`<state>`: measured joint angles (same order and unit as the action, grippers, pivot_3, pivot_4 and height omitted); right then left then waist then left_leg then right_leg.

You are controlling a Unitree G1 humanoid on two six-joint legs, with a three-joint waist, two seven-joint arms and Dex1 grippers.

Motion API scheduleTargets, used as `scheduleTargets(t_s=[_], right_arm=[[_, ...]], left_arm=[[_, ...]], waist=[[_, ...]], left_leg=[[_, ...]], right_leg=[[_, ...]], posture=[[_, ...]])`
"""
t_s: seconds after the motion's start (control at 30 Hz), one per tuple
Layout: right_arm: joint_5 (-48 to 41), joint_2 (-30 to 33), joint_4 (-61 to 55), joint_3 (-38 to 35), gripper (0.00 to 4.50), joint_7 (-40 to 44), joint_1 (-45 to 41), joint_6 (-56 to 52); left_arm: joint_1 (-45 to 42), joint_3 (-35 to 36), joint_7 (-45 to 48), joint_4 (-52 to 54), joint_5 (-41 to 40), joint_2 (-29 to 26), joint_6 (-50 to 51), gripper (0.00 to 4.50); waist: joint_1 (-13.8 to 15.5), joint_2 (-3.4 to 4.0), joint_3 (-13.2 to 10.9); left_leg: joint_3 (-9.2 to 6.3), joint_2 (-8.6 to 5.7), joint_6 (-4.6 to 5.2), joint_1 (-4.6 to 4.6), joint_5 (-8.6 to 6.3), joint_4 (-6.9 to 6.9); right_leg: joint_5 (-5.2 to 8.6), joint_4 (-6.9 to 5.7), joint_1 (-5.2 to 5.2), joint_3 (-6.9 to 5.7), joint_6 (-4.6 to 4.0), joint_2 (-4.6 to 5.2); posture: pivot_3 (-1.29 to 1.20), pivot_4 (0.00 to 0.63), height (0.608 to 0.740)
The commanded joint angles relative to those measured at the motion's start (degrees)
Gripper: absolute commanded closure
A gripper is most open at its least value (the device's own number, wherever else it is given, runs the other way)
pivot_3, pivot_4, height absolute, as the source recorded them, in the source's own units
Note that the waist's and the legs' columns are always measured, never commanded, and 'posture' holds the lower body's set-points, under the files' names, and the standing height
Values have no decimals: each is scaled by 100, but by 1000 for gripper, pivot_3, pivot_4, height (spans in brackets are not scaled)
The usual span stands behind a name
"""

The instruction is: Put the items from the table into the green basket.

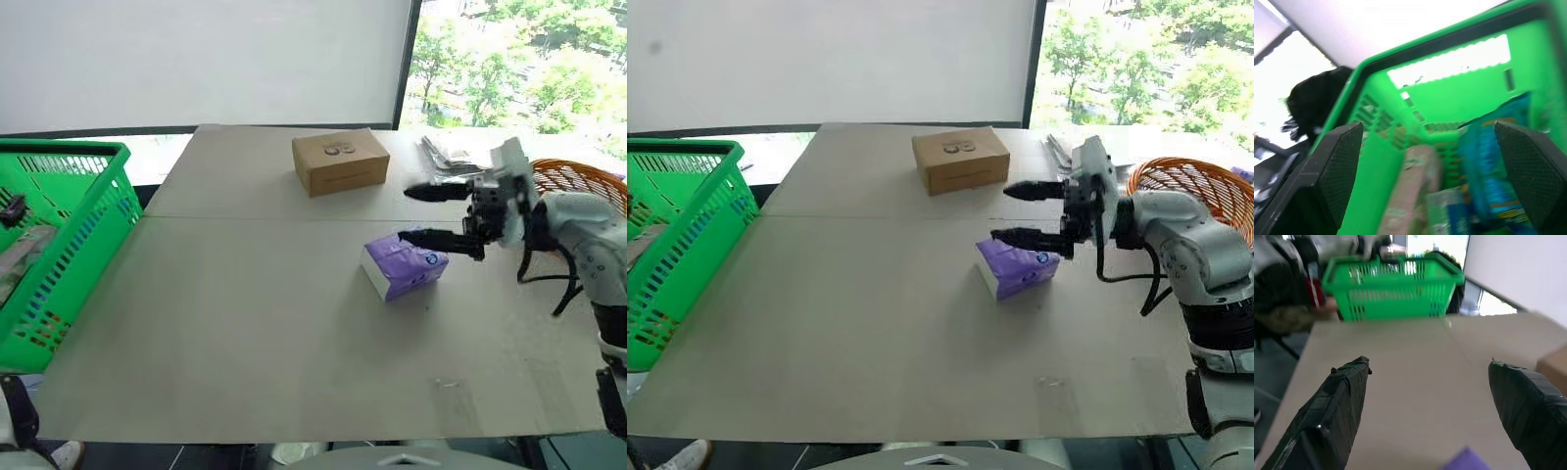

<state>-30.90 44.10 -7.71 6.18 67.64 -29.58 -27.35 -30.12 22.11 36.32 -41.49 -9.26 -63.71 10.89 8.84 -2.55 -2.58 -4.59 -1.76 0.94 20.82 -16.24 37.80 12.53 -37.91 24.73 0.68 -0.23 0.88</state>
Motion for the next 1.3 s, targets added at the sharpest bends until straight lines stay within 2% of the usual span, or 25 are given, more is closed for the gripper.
scheduleTargets(t_s=[0.03, 0.13, 0.23, 0.37, 0.53, 0.83, 0.97, 1.17, 1.3], right_arm=[[1322, 192, 604, 435, 331, 115, -129, 1423], [2204, 175, 1258, 857, 331, 83, -304, 2354], [2880, 50, 1862, 1172, 331, -8, -511, 3083], [3537, -241, 2672, 1458, 331, -253, -874, 3852], [3940, -643, 3436, 1626, 331, -417, -1197, 4472], [3928, -968, 3741, 1495, 331, -459, -1265, 4809], [3827, -1163, 3652, 1397, 1622, -512, -1259, 4695], [3854, -1178, 3545, 1380, 4470, -506, -1182, 4587], [3777, -1168, 3426, 1281, 4470, -582, -1125, 4549]], left_arm=[[458, 258, 1473, 1878, -1300, 238, 669, 107], [1660, 312, 2449, 3552, -2096, 251, 1472, 107], [2573, 498, 2939, 4510, -2465, 187, 1892, 107], [3079, 848, 2925, 5255, -2904, 322, 2414, 107], [3569, 1102, 2847, 6191, -3342, 484, 2840, 107], [3994, 1218, 2656, 6799, -3452, 498, 3153, 107], [4011, 1016, 2574, 6937, -3398, 537, 3194, 0], [3921, 714, 2561, 6848, -3235, 501, 3106, 0], [3747, 607, 2500, 6782, -3288, 559, 3132, 0]], waist=[[-69, 7, -4], [-297, 20, -9], [-504, 45, -14], [-541, 58, -22], [-509, 89, -38], [-496, 120, -59], [-501, 124, -61], [-495, 126, -62], [-497, 129, -63]], left_leg=[[4, 2, 0, 1, 0, 7], [25, 7, 1, -5, 0, 17], [43, 18, 1, -16, 0, 14], [35, 43, 0, -20, 1, 16], [38, 57, -1, -47, 2, 16], [34, 53, -1, -111, 1, 8], [33, 56, -1, -117, 1, 8], [34, 54, -2, -118, 1, 8], [32, 54, -2, -117, 1, 8]], right_leg=[[0, -1, 0, 3, 0, -1], [0, -4, 0, 26, 1, -8], [1, -4, 0, 47, 0, -23], [-3, -5, -1, 41, -10, -62], [-9, -6, -25, 42, -22, -77], [18, 10, -99, 44, -22, -75], [18, 3, -100, 46, -22, -79], [18, 4, -102, 49, -22, -77], [19, 4, -101, 46, -23, -78]], posture=[[178, 0, 740], [178, 0, 740], [178, 0, 740], [176, 0, 740], [196, 0, 740], [218, 0, 740], [209, 0, 740], [200, 0, 740], [189, 1, 740]])
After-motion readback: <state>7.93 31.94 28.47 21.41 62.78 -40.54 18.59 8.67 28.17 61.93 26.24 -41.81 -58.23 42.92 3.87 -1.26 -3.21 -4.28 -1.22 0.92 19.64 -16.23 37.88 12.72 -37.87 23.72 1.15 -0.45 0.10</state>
